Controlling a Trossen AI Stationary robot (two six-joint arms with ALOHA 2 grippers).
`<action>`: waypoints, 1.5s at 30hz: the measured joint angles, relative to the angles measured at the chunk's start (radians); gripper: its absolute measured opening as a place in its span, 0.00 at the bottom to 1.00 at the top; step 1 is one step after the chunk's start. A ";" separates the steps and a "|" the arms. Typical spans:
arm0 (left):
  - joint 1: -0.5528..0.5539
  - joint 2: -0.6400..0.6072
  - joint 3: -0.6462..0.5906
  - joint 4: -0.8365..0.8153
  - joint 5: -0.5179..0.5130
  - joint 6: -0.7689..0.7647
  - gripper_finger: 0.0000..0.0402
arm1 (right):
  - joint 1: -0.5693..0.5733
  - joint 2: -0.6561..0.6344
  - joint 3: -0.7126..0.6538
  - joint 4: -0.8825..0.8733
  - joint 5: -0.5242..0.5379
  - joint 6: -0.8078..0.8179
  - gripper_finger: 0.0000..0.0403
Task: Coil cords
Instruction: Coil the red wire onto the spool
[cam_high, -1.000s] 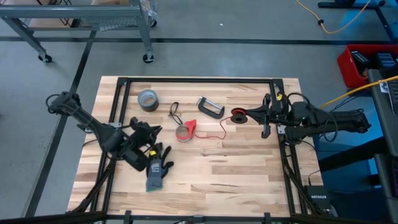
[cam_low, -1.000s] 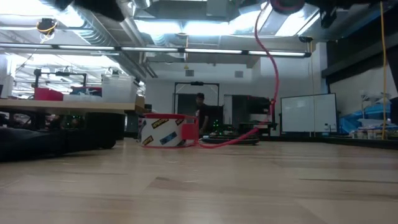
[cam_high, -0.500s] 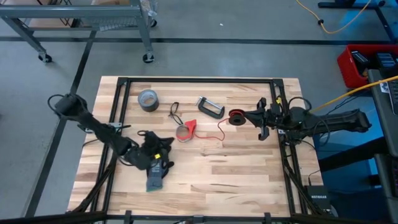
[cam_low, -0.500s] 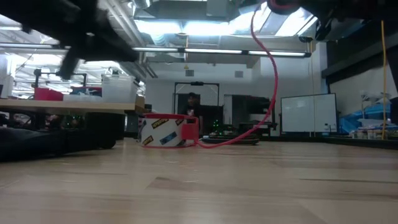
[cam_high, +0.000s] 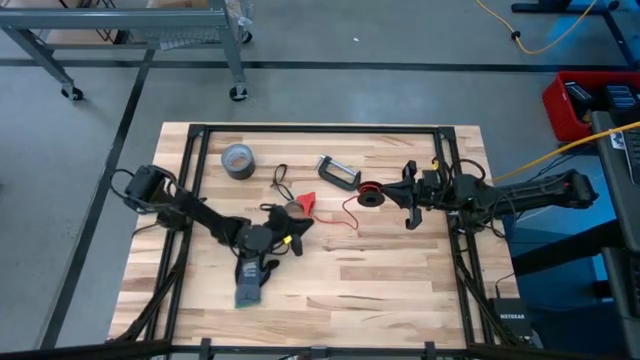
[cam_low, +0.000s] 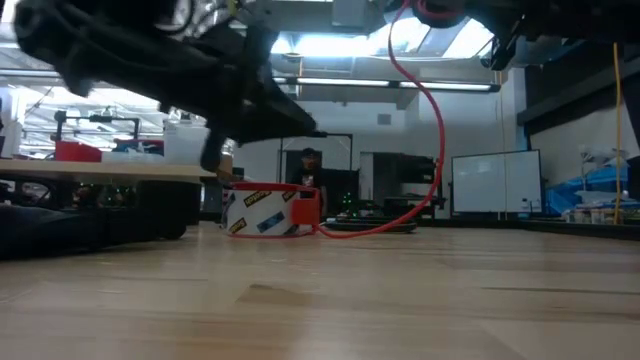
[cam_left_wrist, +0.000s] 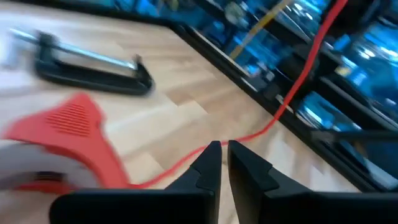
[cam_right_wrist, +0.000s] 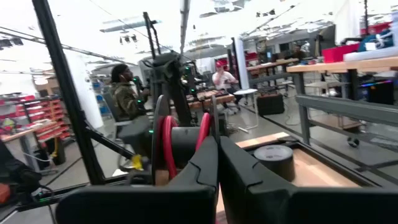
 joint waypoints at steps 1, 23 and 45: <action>0.013 0.004 0.008 0.000 0.046 0.004 0.07 | 0.000 0.000 0.000 0.002 0.000 0.000 0.01; 0.098 0.121 0.343 -0.076 0.124 0.571 0.29 | 0.000 0.095 0.002 0.213 0.081 -0.001 0.01; 0.143 0.198 0.396 -0.058 0.163 0.479 0.28 | 0.000 0.110 0.002 0.261 0.072 -0.003 0.01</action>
